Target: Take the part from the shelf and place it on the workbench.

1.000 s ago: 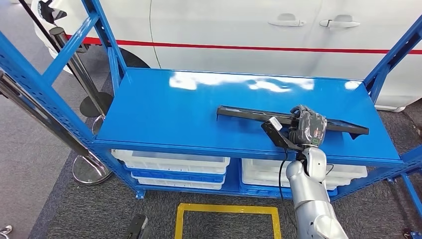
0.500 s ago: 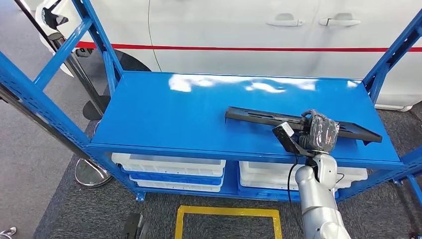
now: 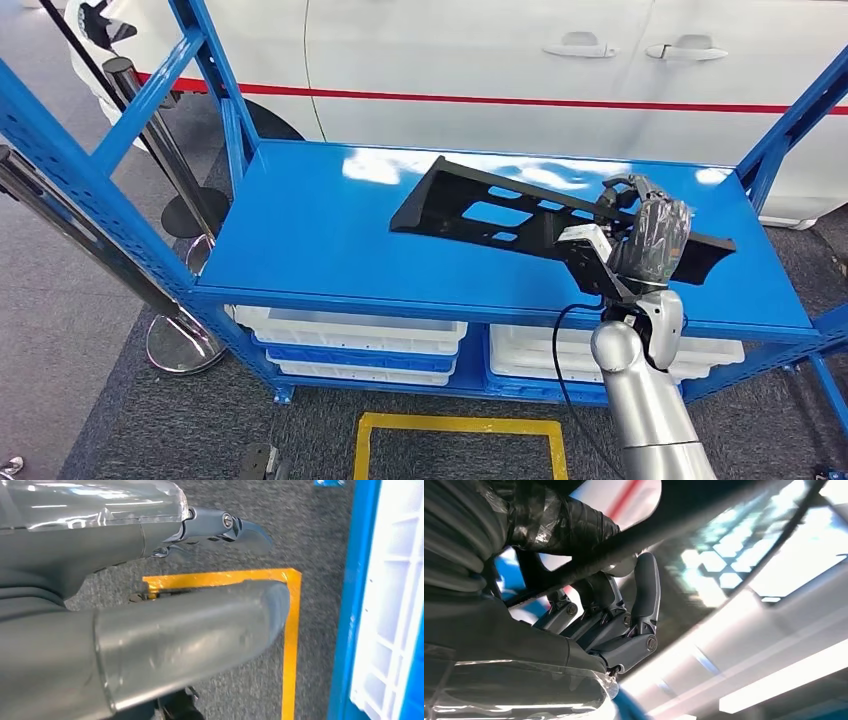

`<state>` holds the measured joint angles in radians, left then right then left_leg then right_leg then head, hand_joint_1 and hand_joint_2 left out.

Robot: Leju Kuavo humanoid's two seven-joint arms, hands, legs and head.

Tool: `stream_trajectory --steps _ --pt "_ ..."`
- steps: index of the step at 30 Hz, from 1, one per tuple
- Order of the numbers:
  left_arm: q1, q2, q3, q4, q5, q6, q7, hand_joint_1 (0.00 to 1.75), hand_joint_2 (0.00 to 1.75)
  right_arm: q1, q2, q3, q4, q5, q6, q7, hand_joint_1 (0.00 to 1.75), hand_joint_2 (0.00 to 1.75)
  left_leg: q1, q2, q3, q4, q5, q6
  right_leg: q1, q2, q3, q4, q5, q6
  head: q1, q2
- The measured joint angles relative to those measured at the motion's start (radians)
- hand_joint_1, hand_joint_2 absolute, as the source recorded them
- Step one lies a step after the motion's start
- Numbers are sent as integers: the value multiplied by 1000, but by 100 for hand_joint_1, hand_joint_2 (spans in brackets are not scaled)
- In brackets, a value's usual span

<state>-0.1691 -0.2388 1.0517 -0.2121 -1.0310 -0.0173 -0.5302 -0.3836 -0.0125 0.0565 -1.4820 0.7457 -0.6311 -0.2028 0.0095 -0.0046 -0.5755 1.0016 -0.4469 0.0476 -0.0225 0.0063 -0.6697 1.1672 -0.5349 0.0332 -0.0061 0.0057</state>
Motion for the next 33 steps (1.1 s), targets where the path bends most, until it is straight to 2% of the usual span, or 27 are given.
stream_trajectory --steps 1,2,3,4,6,7,8,9,12,14,16,17,18,19,20,21,23,24,27,28,30,32,33 --pt "9 1 1 0 3 0 -3 0 131 17 -15 33 -48 -11 10 2 175 175 -1 0 0 0 -1 2 0 0 -32 69 -31 2 0 0" --pt "18 2 3 0 6 -1 -6 0 175 36 -28 63 -90 -23 18 2 175 175 -2 0 0 1 -2 4 0 0 -58 122 -47 4 0 0" --pt "27 2 4 0 8 -3 -8 0 175 54 -39 92 -126 -38 26 -1 175 175 -2 -1 1 2 -4 4 0 -1 -68 139 -43 4 0 0" --pt "34 2 6 0 9 -5 -9 0 175 69 -50 118 -160 -56 34 -6 175 175 -2 -2 2 4 -6 3 -1 -1 -57 115 -19 4 0 0" --pt "46 2 7 0 11 -8 -11 0 175 91 -67 164 -216 -91 48 -19 175 175 -2 -4 4 11 -14 -2 -1 -2 6 -14 48 -1 0 0" --pt "49 2 8 0 12 -9 -12 0 175 96 -73 182 -237 -100 52 -23 175 175 -4 -5 4 17 -19 -7 1 -2 35 -74 68 -4 0 0" --pt "52 2 8 0 12 -10 -13 0 175 102 -77 198 -255 -107 55 -25 175 175 -6 -5 3 22 -23 -11 3 -1 51 -109 77 -9 0 0" --pt "54 2 10 0 12 -11 -14 0 175 107 -81 212 -271 -116 60 -27 175 175 -8 -5 1 24 -25 -16 6 -1 57 -122 74 -13 0 0" --pt "59 2 14 0 15 -21 -16 0 175 124 -93 256 -312 -171 94 -42 175 175 -8 -4 1 28 -34 -30 5 0 59 -127 75 -29 0 0" --pt "62 2 15 0 17 -33 -21 0 175 133 -100 297 -340 -212 123 -57 175 175 -5 -3 -22 87 -75 -41 1 -2 62 -132 77 -40 -1 0" --pt "64 1 15 0 17 -51 -29 0 175 143 -103 342 -365 -243 139 -68 175 175 -2 -2 -80 214 -139 -50 1 -3 63 -132 76 -46 -1 0" --pt "64 1 15 0 16 -60 -34 0 175 146 -105 363 -374 -254 144 -71 175 175 0 -1 -109 275 -161 -52 2 -4 63 -131 75 -47 -1 0" --pt "65 0 15 0 14 -67 -38 0 175 147 -107 383 -382 -264 146 -72 175 175 0 -1 -126 306 -164 -53 3 -4 63 -131 74 -48 -1 0" --pt "65 0 15 0 11 -71 -41 0 175 147 -109 400 -389 -271 147 -72 175 175 0 -1 -124 298 -146 -51 4 -4 65 -131 74 -48 -1 0" --pt "65 0 15 0 7 -71 -42 0 175 147 -110 414 -395 -276 148 -72 175 175 0 -1 -104 252 -113 -47 5 -4 67 -130 73 -48 -1 0" --pt "64 0 15 0 1 -65 -41 0 175 146 -111 426 -401 -279 148 -72 175 175 -1 -1 -71 180 -73 -41 5 -3 69 -130 72 -47 -1 0" --pt "60 0 14 0 -9 -43 -37 0 175 142 -113 441 -407 -285 146 -72 175 175 -5 -2 -14 60 -29 -29 9 -3 70 -130 70 -43 -1 0" --pt "59 0 13 0 -10 -34 -34 0 175 140 -114 446 -407 -288 145 -72 175 175 -8 -2 -2 32 -24 -25 10 -3 70 -130 70 -39 0 0" --pt "58 1 14 0 6 -32 -32 0 175 140 -116 459 -407 -293 142 -73 175 175 -8 -3 3 15 -20 -16 9 -4 70 -132 71 -22 0 0" --pt "58 1 15 0 14 -32 -31 0 175 140 -117 462 -407 -293 141 -74 175 175 -5 -2 6 8 -15 -10 9 -4 67 -122 62 -18 0 0" --pt "56 0 20 0 29 -24 -24 0 175 142 -119 466 -405 -294 143 -76 175 175 -2 0 11 -3 -8 0 9 -4 33 -44 12 -12 0 0" --pt "55 -1 29 0 44 -10 -14 0 175 149 -121 473 -397 -293 148 -78 175 175 -3 1 10 -4 -7 3 8 -4 -28 83 -47 -8 0 0" --pt "55 -1 34 0 50 -5 -11 0 175 154 -121 477 -392 -292 151 -78 175 175 -4 1 10 -3 -7 4 8 -4 -48 124 -56 -6 0 0"
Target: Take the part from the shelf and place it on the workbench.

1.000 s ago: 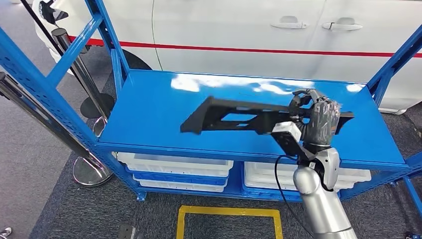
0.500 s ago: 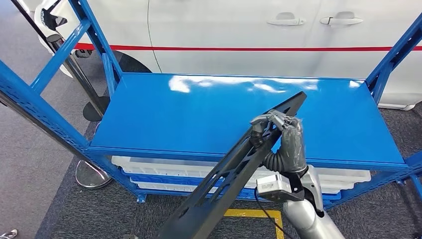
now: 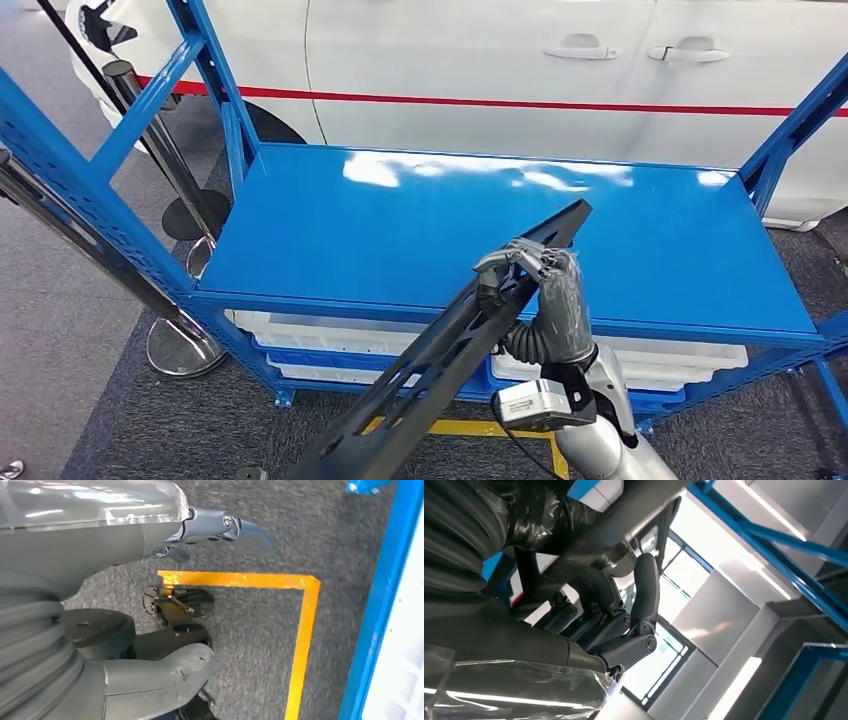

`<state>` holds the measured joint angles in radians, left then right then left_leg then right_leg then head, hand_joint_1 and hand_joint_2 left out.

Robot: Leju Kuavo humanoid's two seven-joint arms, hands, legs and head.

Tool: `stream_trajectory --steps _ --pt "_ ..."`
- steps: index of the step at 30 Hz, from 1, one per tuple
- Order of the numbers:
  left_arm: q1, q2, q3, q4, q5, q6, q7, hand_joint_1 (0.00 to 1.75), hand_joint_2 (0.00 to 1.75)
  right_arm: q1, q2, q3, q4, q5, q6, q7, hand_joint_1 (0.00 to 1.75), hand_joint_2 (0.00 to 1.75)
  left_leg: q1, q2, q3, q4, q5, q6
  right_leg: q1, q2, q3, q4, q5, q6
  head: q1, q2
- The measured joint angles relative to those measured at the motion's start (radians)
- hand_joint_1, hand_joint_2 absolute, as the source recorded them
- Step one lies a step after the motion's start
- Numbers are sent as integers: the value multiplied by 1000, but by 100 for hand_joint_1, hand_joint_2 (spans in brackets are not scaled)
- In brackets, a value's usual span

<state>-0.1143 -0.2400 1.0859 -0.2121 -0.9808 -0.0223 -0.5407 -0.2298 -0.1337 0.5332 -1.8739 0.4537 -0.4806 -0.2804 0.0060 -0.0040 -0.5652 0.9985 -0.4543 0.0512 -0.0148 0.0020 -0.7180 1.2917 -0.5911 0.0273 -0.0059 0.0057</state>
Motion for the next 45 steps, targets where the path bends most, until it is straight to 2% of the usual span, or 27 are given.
stream_trajectory --steps 1,2,3,5,6,10,12,14,16,17,20,21,24,25,26,27,29,30,31,32,33,35,37,40,42,44,45 --pt "0 0 4 0 4 3 2 0 175 4 0 4 5 0 1 0 175 175 0 0 0 1 -1 0 -1 0 -4 6 10 1 0 0" --pt "0 -1 7 0 7 4 4 0 175 7 0 7 9 0 1 0 175 175 0 -1 0 4 -3 -1 -2 0 13 -29 39 2 0 0" --pt "0 -2 11 0 8 5 9 0 175 8 0 10 13 1 2 0 175 175 0 -2 1 9 -5 -3 -4 -1 45 -94 77 1 0 0" --pt "-1 -4 17 0 11 12 30 0 175 6 0 14 19 6 8 -1 175 175 -3 -4 -3 22 -11 -9 -4 0 101 -211 123 -3 0 0" --pt "-2 -4 20 0 12 16 43 0 175 5 0 18 23 13 11 0 175 175 -5 -4 -6 28 -12 -14 -2 1 113 -239 130 -6 0 0" --pt "-7 -7 28 0 10 12 88 0 175 -2 7 35 54 150 -22 47 175 175 -4 -3 -17 42 -24 -31 -1 1 108 -249 138 -26 0 0" --pt "-13 -9 29 0 3 8 102 0 175 -12 16 41 71 258 -59 81 175 175 -1 -2 -41 110 -82 -42 -4 -3 101 -254 148 -40 0 0" --pt "-18 -12 29 0 -5 6 110 0 175 -26 24 45 86 320 -79 103 175 175 3 -2 -85 235 -160 -51 -3 -7 86 -253 158 -46 0 0" --pt "-24 -14 27 0 -15 5 116 0 175 -37 29 47 98 337 -85 114 175 175 5 -2 -96 299 -186 -54 -2 -9 69 -250 169 -47 0 0" --pt "-27 -14 25 0 -20 5 120 0 175 -42 32 47 102 338 -88 118 175 175 5 -2 -72 272 -171 -53 -2 -9 60 -248 175 -46 -1 0" --pt "-39 -15 19 0 -26 8 129 0 175 -56 39 47 109 336 -96 123 175 175 2 -2 52 66 -103 -43 -1 -9 43 -245 195 -36 0 0" --pt "-43 -15 17 0 -27 8 131 0 175 -60 40 47 110 335 -98 124 175 175 -1 -3 73 25 -92 -40 -1 -9 41 -247 202 -30 0 0" --pt "-45 -14 14 0 -27 7 135 0 175 -63 43 47 112 335 -107 122 175 175 -5 -3 68 8 -68 -26 -2 -9 38 -258 225 -10 0 0" --pt "-44 -14 14 0 -26 5 136 0 175 -62 44 47 113 336 -112 120 175 175 -4 -2 62 4 -55 -20 -3 -8 34 -257 220 -5 0 0" --pt "-45 -14 13 0 -26 3 136 0 175 -62 44 47 113 337 -117 118 175 175 -1 1 54 0 -41 -12 -3 -6 25 -242 197 -2 0 0" --pt "-45 -13 13 0 -25 1 136 0 175 -62 44 47 113 339 -123 116 175 175 1 3 44 -4 -28 -5 -3 -5 12 -209 156 1 0 0" --pt "-46 -11 12 0 -25 -4 135 0 175 -59 44 47 113 344 -131 114 175 175 -2 6 18 -3 -7 3 -5 -4 -20 -88 54 4 1 0" --pt "-46 -10 12 0 -25 -6 133 0 175 -56 44 47 113 348 -135 115 175 175 -3 6 4 -2 2 4 -5 -4 -30 -27 24 7 1 0" --pt "-44 -10 12 0 -25 -8 132 0 175 -50 44 47 113 354 -138 115 175 175 -5 7 -10 0 11 4 -5 -4 -28 12 17 8 1 0" --pt "-43 -9 12 0 -25 -9 130 0 175 -43 44 47 113 360 -142 115 175 175 -5 7 -23 3 20 2 -5 -4 -10 18 30 8 1 0" --pt "-42 -8 11 0 -26 -9 128 0 175 -35 44 47 113 366 -144 114 175 175 -6 7 -35 6 26 1 -5 -4 27 -13 54 6 1 0" --pt "-39 -7 11 0 -26 -12 125 0 175 -25 45 47 113 373 -150 109 175 175 -8 6 -57 19 36 -5 -2 -4 135 -150 78 -2 1 0" --pt "-38 -7 9 0 -25 -14 121 0 175 -24 45 47 113 374 -157 103 175 175 -10 6 -68 28 46 -16 3 -3 202 -252 68 -10 1 0" --pt "-37 -6 8 0 -25 -16 119 0 175 -25 46 47 112 373 -163 97 175 175 -10 5 -76 31 58 -34 4 -5 196 -271 78 -27 1 0" --pt "-35 -5 7 0 -25 -16 119 0 175 -27 48 47 112 372 -163 96 175 175 -7 2 -97 75 3 -45 -2 -10 175 -276 101 -44 -1 0" --pt "-34 -4 6 0 -25 -16 119 0 175 -27 51 47 112 372 -163 95 175 175 -1 1 -131 191 -99 -56 -3 -12 146 -276 125 -52 -2 0" --pt "-34 -3 6 0 -25 -16 119 0 175 -27 52 47 112 372 -163 95 175 175 1 1 -143 255 -134 -61 -2 -13 131 -274 136 -52 -2 0"
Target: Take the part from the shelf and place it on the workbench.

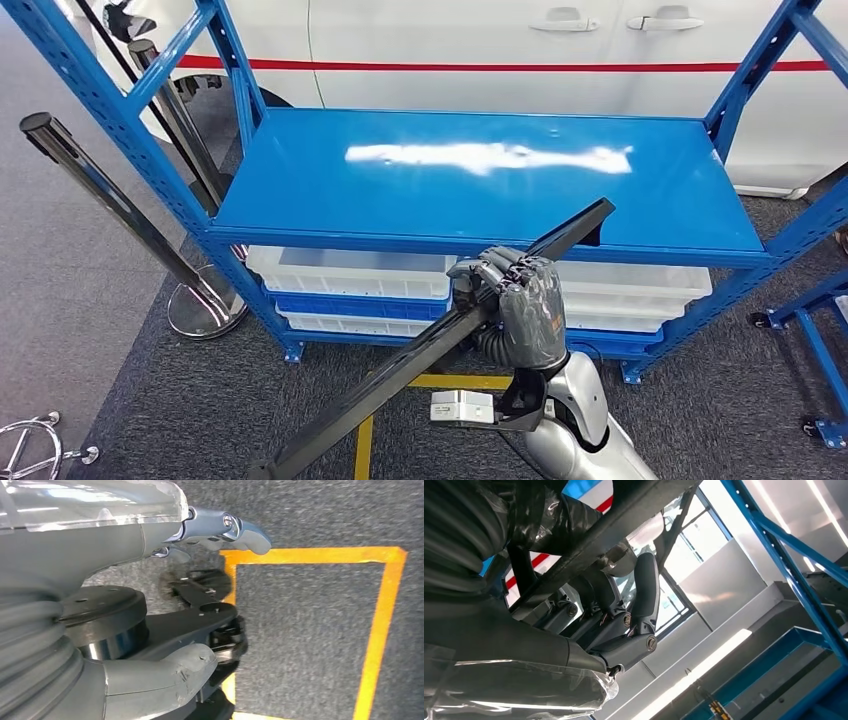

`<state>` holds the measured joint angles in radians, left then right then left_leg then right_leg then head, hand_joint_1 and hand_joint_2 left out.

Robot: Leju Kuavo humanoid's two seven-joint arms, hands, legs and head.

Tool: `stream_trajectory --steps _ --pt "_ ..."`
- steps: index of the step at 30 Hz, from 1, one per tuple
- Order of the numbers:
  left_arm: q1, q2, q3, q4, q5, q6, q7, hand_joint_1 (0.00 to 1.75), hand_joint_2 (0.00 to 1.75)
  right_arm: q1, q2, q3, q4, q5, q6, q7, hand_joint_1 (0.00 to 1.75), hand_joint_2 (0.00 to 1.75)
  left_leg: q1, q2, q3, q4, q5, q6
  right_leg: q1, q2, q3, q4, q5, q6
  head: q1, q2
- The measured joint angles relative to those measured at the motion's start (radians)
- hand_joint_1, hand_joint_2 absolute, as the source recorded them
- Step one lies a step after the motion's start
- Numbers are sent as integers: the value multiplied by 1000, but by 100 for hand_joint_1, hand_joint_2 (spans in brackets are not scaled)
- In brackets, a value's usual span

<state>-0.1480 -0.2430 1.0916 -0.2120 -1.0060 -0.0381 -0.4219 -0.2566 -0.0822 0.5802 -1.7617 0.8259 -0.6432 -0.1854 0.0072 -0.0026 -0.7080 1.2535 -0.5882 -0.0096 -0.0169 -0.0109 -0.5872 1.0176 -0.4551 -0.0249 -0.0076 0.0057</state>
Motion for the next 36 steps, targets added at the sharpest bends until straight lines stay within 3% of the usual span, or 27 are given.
stream_trajectory --steps 1,2,3,5,6,8,10,11,12,13,15,16,17,19,21,23,25,26,28,30,31,32,33,34,36 --pt "0 1 0 0 0 0 0 0 175 0 0 0 0 -1 0 0 175 175 2 0 -2 46 -11 -3 0 -1 -16 2 11 1 0 0" --pt "0 1 -1 0 0 0 0 0 175 0 1 0 0 -2 0 0 175 175 3 0 11 62 2 -5 0 -2 -32 5 21 2 0 0" --pt "0 2 -1 0 1 0 0 0 175 0 1 0 0 -4 0 -1 175 175 4 0 42 42 30 -5 1 -2 -48 9 31 4 0 0" --pt "-2 3 -1 0 3 -1 0 0 175 0 3 0 0 -10 0 -2 175 175 3 0 146 -85 67 2 2 -1 -73 14 50 11 0 0" --pt "-4 3 -1 0 5 -1 0 0 175 0 4 0 0 -13 0 -3 175 175 2 0 201 -164 63 7 3 -1 -80 16 59 15 0 0" --pt "-6 3 -1 0 9 -3 -1 0 175 -1 5 0 0 -16 0 -4 175 175 -4 -1 258 -259 42 16 3 -2 -85 12 79 27 0 0" --pt "-4 3 -1 0 11 -4 -1 0 175 -1 7 0 0 -18 0 -4 175 175 -5 0 252 -276 57 28 0 -2 -87 3 96 40 0 0" --pt "-3 3 -1 0 12 -5 0 0 175 -2 8 0 0 -18 0 -4 175 175 -4 3 244 -280 70 36 1 1 -93 8 85 44 1 0" --pt "-3 3 -1 0 13 -6 0 0 175 -2 8 0 0 -19 0 -4 175 175 -1 6 234 -284 85 45 1 4 -103 30 54 47 1 0" --pt "-2 3 -1 0 14 -7 0 0 175 -3 8 0 0 -19 1 -4 175 175 0 9 220 -286 100 52 1 7 -118 74 4 49 1 0" --pt "-2 3 -1 0 15 -8 0 0 175 -5 8 0 1 -20 1 -5 175 175 -3 10 184 -282 125 60 2 8 -148 201 -93 52 1 0" --pt "-1 3 -1 0 16 -9 0 0 175 -5 8 0 1 -20 2 -5 175 175 -5 11 166 -278 136 60 1 8 -153 257 -112 54 1 0" --pt "-1 3 -1 0 16 -10 0 0 175 -5 8 0 2 -20 2 -5 175 175 -5 11 147 -273 146 59 1 8 -146 286 -105 55 1 0" --pt "0 3 -1 0 18 -13 0 0 175 -6 8 0 3 -20 4 -5 175 175 -5 11 110 -259 163 55 0 8 -86 251 -52 54 1 0" --pt "-1 3 -1 0 18 -15 0 0 175 -9 10 0 2 -19 5 -5 175 175 -7 10 80 -242 176 47 2 9 19 118 -46 48 1 0" --pt "-1 4 -1 0 18 -16 0 0 175 -13 12 0 3 -18 5 -5 175 175 -10 10 64 -234 192 36 7 10 80 18 -75 39 0 0" --pt "1 6 -1 0 18 -16 0 0 175 -14 14 0 4 -18 5 -5 175 175 -11 9 55 -237 208 26 7 9 77 -2 -70 28 1 0" --pt "2 7 -1 0 18 -17 1 0 175 -14 14 0 4 -18 4 -5 175 175 -10 8 48 -233 201 20 5 8 68 -4 -59 20 0 0" --pt "4 9 -1 0 18 -18 2 0 175 -11 15 0 5 -18 4 -5 175 175 -7 6 24 -175 133 8 0 5 46 -7 -37 4 0 0" --pt "5 10 -1 0 17 -20 3 0 175 -11 15 0 5 -18 2 -5 175 175 -3 6 -3 -51 37 -2 3 3 22 -4 -18 -5 -1 0" --pt "5 10 -1 0 17 -21 4 0 175 -11 15 0 5 -19 2 -5 175 175 -2 6 -11 7 13 -5 4 2 9 -2 -10 -5 -1 0" --pt "4 10 -1 0 17 -21 5 0 175 -11 15 0 5 -21 2 -4 175 175 -2 6 -7 40 10 -6 5 1 -4 1 -1 -6 -1 0" --pt "4 10 -1 0 16 -22 7 0 175 -11 15 0 5 -22 2 -4 175 175 -2 6 14 37 27 -4 6 1 -17 4 7 -5 -1 0" --pt "3 10 -1 0 16 -22 9 0 175 -11 15 0 5 -24 2 -3 175 175 -3 5 52 -2 54 1 8 2 -29 6 15 -5 -1 0" --pt "0 12 -2 0 16 -22 11 0 175 -12 16 -1 5 -27 2 -3 175 175 -7 4 153 -142 89 19 11 2 -44 8 28 -2 -1 0"
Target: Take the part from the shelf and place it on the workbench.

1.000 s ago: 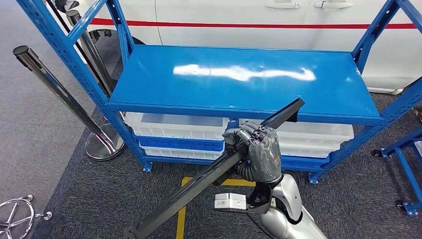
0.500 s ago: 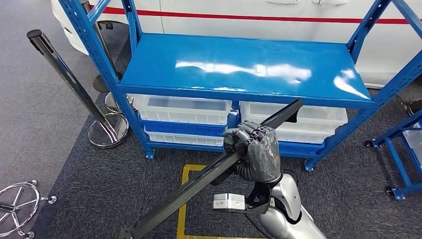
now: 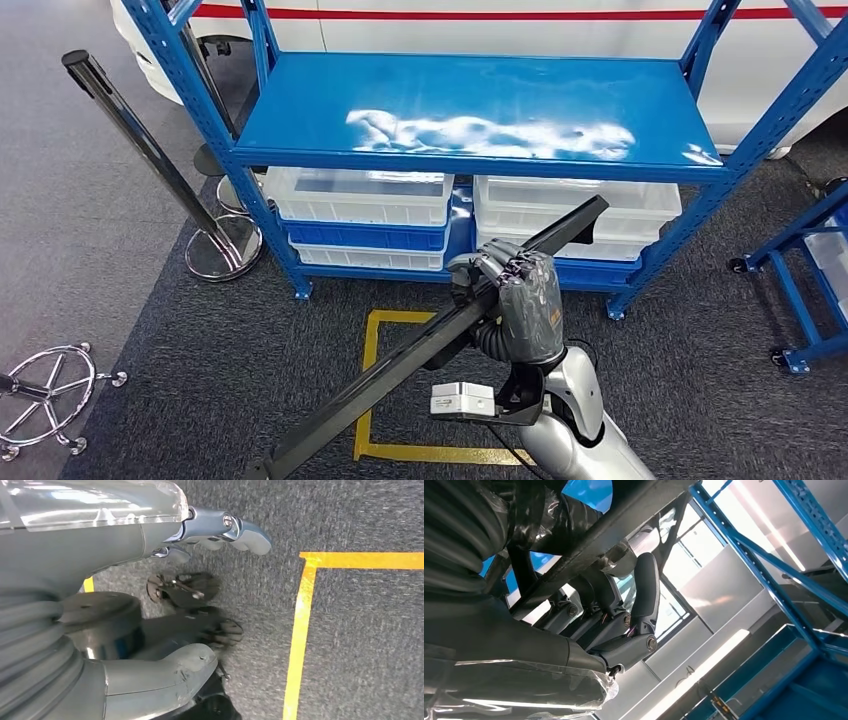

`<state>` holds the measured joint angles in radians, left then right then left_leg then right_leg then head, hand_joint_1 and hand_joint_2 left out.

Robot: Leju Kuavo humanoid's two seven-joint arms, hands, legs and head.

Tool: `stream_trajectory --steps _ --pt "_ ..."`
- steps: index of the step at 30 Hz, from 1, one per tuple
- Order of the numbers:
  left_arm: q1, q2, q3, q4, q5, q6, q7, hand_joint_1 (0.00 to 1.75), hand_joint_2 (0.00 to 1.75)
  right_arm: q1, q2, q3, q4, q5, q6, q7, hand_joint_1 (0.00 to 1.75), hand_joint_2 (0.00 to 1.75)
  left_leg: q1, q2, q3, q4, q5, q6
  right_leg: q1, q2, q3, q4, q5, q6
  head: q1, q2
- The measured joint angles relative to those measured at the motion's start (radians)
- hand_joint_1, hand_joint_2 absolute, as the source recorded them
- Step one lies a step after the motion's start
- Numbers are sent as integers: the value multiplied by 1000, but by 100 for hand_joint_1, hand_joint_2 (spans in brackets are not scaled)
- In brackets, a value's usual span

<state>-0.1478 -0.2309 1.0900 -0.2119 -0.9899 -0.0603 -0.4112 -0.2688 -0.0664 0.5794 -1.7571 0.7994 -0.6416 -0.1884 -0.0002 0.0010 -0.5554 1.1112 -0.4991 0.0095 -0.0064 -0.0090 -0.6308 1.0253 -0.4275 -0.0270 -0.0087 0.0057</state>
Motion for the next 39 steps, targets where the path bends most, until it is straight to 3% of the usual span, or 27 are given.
stream_trajectory --steps 2,5,7,9,10,11,12,13,14,15,17,18,20,21,23,25,26,27,28,29,30,31,33,35,36,37,39 --pt "-4 3 0 0 0 0 1 0 175 -3 1 -1 -1 -3 0 1 175 175 -7 -2 64 -108 -5 13 -2 -2 -7 -2 15 10 0 0" --pt "-7 4 0 0 1 0 4 0 175 -10 1 -6 -2 -14 0 1 175 175 -9 1 69 -151 14 22 -6 -3 -13 -15 35 28 0 0" --pt "-8 4 0 0 2 1 6 0 175 -15 1 -15 -3 -25 0 1 175 175 -2 6 58 -168 41 32 -5 2 -26 19 -16 37 1 0" --pt "-11 4 0 0 3 1 7 0 175 -21 1 -23 -3 -32 0 1 175 175 2 9 34 -166 59 38 -8 5 -58 132 -112 46 1 0" --pt "-12 4 0 0 3 1 7 0 175 -23 1 -26 -3 -34 0 0 175 175 2 10 18 -159 65 37 -10 5 -72 198 -144 50 1 0" --pt "-12 4 0 0 3 1 7 0 175 -23 1 -29 -3 -36 0 0 175 175 3 10 2 -150 71 36 -13 5 -78 247 -155 55 1 0" --pt "-12 3 0 0 3 1 7 0 175 -23 1 -32 -3 -38 0 0 175 175 5 11 -15 -139 75 33 -16 5 -69 267 -144 59 1 0" --pt "-12 3 0 0 3 1 7 0 175 -24 1 -35 -3 -39 0 0 175 175 7 11 -32 -126 79 30 -19 5 -44 251 -117 64 1 0" --pt "-12 2 0 0 4 1 7 0 175 -25 1 -37 -3 -40 0 0 175 175 10 11 -48 -113 81 26 -24 5 -4 203 -92 69 1 0" --pt "-13 2 0 0 5 1 7 0 175 -27 1 -38 -3 -40 0 -1 175 175 11 11 -64 -99 84 21 -25 5 40 140 -84 73 2 0" --pt "-14 2 0 0 9 3 7 0 175 -31 1 -40 -4 -41 1 -2 175 175 10 9 -86 -80 92 10 -23 8 96 46 -96 67 1 0" --pt "-14 2 0 0 12 4 7 0 175 -33 1 -41 -4 -43 2 -2 175 175 8 8 -92 -76 98 3 -19 10 101 29 -106 60 0 0" --pt "-12 1 0 0 19 7 8 0 175 -40 1 -42 -4 -48 7 -1 175 175 10 7 -101 -73 108 -9 -18 11 87 27 -95 39 1 0" --pt "-11 1 0 0 21 9 10 0 175 -48 2 -42 -2 -52 13 1 175 175 12 6 -109 -64 94 -14 -18 10 77 28 -85 28 0 0" --pt "-12 1 1 0 26 13 14 0 175 -73 3 -42 0 -59 26 8 175 175 16 5 -133 4 10 -22 -19 7 51 26 -61 7 0 0" --pt "-14 1 1 0 29 18 17 0 175 -95 4 -44 3 -62 30 15 175 175 16 5 -156 128 -86 -27 -14 6 21 26 -38 0 0 0" --pt "-15 1 1 0 30 19 17 0 175 -101 5 -47 4 -63 31 18 175 175 16 5 -159 182 -102 -27 -11 5 6 27 -26 -1 0 0" --pt "-16 1 1 0 32 20 18 0 175 -105 5 -50 6 -64 31 19 175 175 16 5 -151 213 -93 -25 -9 3 -9 28 -14 -1 0 0" --pt "-16 1 1 0 34 21 18 0 175 -107 5 -55 7 -65 30 20 175 175 15 4 -128 212 -65 -21 -6 3 -25 29 -2 -1 0 0" --pt "-17 1 1 0 35 22 19 0 175 -109 5 -59 7 -66 30 21 175 175 13 4 -88 175 -34 -14 -3 2 -38 29 9 -1 0 0" --pt "-18 1 1 0 37 23 19 0 175 -111 5 -64 7 -68 29 21 175 175 9 3 -33 108 -19 -3 -2 3 -49 29 20 0 0 0" --pt "-20 2 1 0 38 25 19 0 175 -113 4 -69 7 -71 28 20 175 175 5 2 27 23 -22 7 0 3 -57 29 31 2 0 0" --pt "-25 4 1 0 42 28 17 0 175 -116 4 -77 7 -75 26 18 175 175 -4 1 102 -101 -48 16 -3 1 -63 22 53 12 0 0" --pt "-28 4 3 0 49 28 16 0 175 -119 4 -82 7 -77 25 16 175 175 -5 1 107 -138 -36 18 -5 1 -67 5 79 25 0 0" --pt "-27 4 4 0 54 28 15 0 175 -119 4 -84 8 -78 24 15 175 175 -4 3 98 -147 -17 23 -5 3 -72 2 75 31 0 0" --pt "-27 3 6 0 60 28 14 0 175 -120 3 -86 9 -79 24 15 175 175 -1 6 88 -156 1 28 -4 6 -80 13 50 35 0 0" --pt "-27 2 10 0 72 29 10 0 175 -122 1 -91 10 -80 23 14 175 175 1 11 56 -159 33 36 -4 9 -101 92 -53 42 1 0"
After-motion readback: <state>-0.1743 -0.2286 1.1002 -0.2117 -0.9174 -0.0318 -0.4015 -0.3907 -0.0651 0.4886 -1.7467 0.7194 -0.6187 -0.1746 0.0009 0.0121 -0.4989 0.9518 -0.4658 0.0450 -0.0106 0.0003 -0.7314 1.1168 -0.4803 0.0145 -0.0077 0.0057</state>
